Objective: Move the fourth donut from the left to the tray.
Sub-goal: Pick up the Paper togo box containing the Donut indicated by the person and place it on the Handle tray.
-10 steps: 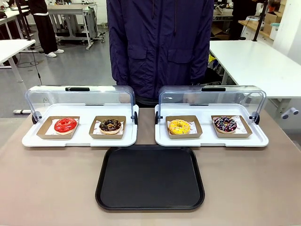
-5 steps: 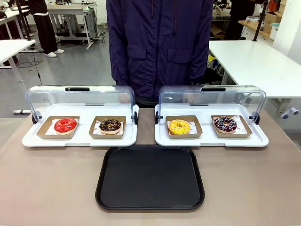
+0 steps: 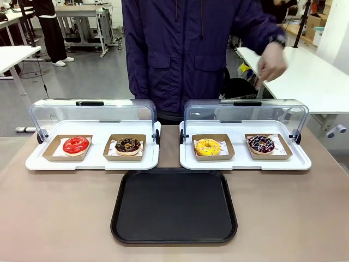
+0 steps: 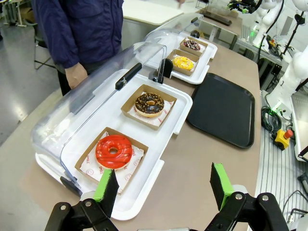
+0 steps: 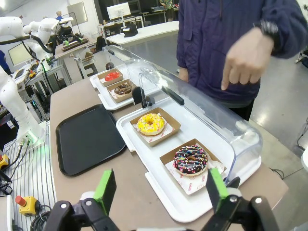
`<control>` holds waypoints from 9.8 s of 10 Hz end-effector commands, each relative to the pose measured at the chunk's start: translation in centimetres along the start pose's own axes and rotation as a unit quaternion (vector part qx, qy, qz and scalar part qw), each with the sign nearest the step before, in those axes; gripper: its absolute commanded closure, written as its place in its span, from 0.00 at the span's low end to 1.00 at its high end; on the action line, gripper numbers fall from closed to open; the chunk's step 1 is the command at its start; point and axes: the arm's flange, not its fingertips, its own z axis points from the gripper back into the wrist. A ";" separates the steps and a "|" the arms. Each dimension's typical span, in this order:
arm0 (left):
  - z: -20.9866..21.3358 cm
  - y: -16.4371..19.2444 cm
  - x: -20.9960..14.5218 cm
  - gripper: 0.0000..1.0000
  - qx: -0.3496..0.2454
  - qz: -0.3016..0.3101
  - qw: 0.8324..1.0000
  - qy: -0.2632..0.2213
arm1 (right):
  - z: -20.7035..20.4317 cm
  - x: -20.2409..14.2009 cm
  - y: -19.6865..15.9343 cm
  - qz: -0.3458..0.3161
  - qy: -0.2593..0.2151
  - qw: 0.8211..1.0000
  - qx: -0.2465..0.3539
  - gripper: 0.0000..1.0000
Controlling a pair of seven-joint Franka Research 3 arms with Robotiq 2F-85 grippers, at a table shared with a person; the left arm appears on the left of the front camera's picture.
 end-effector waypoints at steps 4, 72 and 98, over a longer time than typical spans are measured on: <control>0.0 -0.1 0.1 0.00 -0.003 -0.001 1.000 -0.003 | 0.0 0.3 -0.1 0.008 -0.011 1.000 -0.001 0.00; 0.0 -0.1 0.1 0.00 -0.003 -0.001 1.000 -0.003 | -27.6 -6.7 -3.7 0.307 0.486 0.818 -0.027 1.00; 0.0 -0.1 0.1 0.00 -0.003 -0.001 1.000 -0.003 | -31.1 1.2 21.5 0.261 0.469 0.843 -0.032 0.98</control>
